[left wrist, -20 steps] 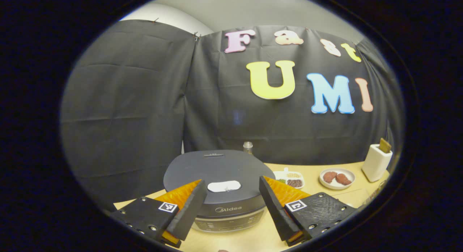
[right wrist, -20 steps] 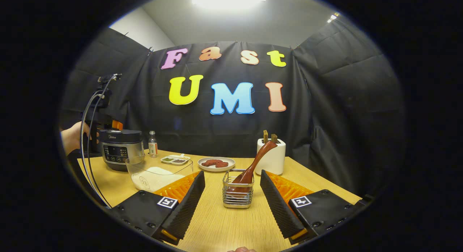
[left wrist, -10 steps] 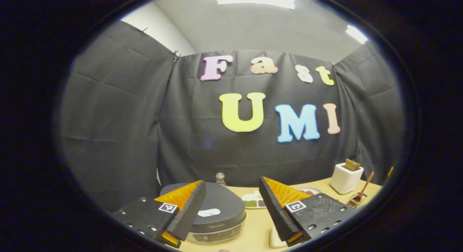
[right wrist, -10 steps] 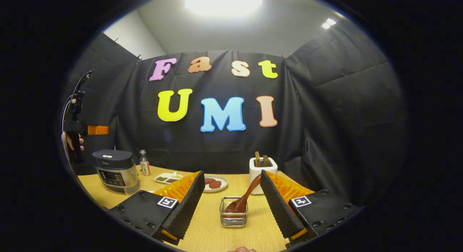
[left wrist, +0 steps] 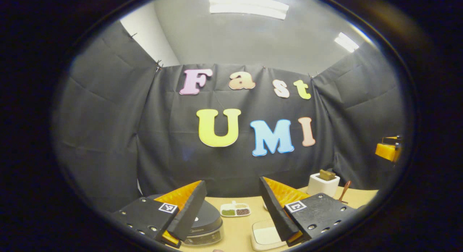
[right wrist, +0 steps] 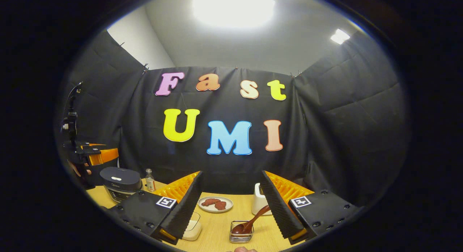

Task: Close the left gripper, press the button to open the rice cooker; take a wooden spoon from the chopstick holder with the right hand, scoop a spoonful of rice and pour it into the rice cooker, then put the wooden spoon back into the chopstick holder.

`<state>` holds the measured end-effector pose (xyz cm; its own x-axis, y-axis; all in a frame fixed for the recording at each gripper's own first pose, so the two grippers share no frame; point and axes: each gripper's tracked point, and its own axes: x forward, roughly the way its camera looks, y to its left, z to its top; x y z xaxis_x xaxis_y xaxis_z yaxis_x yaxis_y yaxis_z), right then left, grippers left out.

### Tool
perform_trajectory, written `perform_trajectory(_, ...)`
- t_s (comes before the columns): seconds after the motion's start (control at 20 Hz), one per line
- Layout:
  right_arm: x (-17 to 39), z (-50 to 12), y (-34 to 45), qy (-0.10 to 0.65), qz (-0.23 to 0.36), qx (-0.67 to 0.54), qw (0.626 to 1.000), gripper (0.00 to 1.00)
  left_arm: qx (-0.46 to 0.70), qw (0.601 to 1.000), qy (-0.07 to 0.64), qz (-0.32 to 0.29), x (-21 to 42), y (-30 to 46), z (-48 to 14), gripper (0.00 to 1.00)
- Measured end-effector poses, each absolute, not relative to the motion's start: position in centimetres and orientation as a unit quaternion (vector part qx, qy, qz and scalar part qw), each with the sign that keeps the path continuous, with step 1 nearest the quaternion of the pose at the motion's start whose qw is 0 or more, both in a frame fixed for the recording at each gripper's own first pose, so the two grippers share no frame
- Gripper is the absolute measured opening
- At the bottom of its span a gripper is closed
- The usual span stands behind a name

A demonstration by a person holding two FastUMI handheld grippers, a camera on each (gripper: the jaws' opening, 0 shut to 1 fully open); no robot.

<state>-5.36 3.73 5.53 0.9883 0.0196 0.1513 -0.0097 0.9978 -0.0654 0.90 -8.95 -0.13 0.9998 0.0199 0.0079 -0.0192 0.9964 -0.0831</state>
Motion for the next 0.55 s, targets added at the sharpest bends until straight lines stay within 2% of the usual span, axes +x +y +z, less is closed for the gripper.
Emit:
perform_trajectory(0.05,-5.3,5.7,3.8,-0.075,0.006,-0.031,0.997,0.95,-0.038,0.999,-0.006,0.014,0.4,-8.5,-0.1,0.92)
perform_trajectory(0.15,-5.2,5.7,3.1,-0.070,-0.003,-0.022,0.997,0.95,-0.026,0.999,-0.008,0.023,-0.5,-7.9,0.2,0.92)
perform_trajectory(0.2,-5.1,5.4,3.0,-0.062,-0.003,-0.014,0.998,0.99,-0.030,0.999,-0.010,0.025,-0.9,-7.7,0.2,0.92)
perform_trajectory(0.55,-3.0,2.5,1.2,-0.011,-0.010,0.025,1.000,0.99,-0.044,0.999,0.014,0.028,-0.3,-6.9,-1.9,0.92)
